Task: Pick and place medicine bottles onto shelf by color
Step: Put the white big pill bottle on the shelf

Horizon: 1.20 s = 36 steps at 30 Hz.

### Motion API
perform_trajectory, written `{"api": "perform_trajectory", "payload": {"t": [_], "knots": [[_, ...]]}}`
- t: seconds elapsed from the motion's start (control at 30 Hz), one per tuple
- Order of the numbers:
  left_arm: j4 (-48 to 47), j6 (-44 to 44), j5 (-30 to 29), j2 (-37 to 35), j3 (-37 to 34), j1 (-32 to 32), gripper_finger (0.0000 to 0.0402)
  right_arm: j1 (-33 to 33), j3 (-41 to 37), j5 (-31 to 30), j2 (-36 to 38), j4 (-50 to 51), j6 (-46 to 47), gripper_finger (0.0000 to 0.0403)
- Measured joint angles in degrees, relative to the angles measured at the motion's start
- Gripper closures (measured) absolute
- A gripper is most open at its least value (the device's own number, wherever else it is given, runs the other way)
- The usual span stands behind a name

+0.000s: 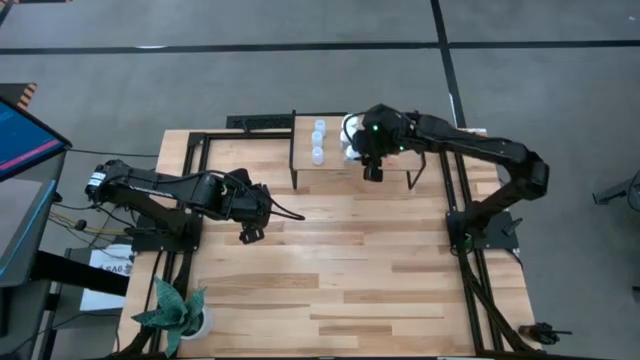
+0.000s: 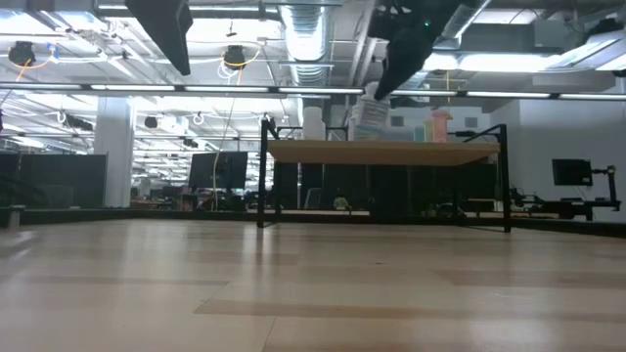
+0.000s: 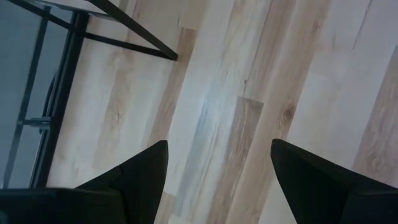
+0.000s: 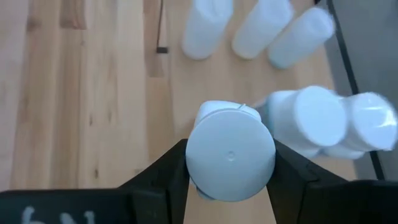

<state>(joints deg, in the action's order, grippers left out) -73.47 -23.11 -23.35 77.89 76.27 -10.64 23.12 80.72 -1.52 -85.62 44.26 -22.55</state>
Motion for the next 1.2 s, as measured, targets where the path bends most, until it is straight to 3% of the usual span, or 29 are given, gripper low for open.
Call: {"api": "perform_trajectory", "payload": {"t": [0.3,0.63,1.0,1.2], "knots": [[0.0,0.0,0.2,0.0,0.0,0.0,0.0129,0.7,3.8,0.5,-3.8,4.9,-3.6,0.0224],[0.1,0.0,0.3,0.0,0.0,0.0,0.0129,1.1,4.6,0.2,-5.0,4.0,-5.0,0.0221],[0.1,0.0,0.3,0.0,0.0,0.0,0.0129,1.4,7.9,0.0,-5.1,5.9,-4.9,0.0171],[0.1,0.0,0.3,0.0,0.0,0.0,0.0129,1.7,7.8,-0.1,-5.7,6.6,-4.9,0.0164]]}}
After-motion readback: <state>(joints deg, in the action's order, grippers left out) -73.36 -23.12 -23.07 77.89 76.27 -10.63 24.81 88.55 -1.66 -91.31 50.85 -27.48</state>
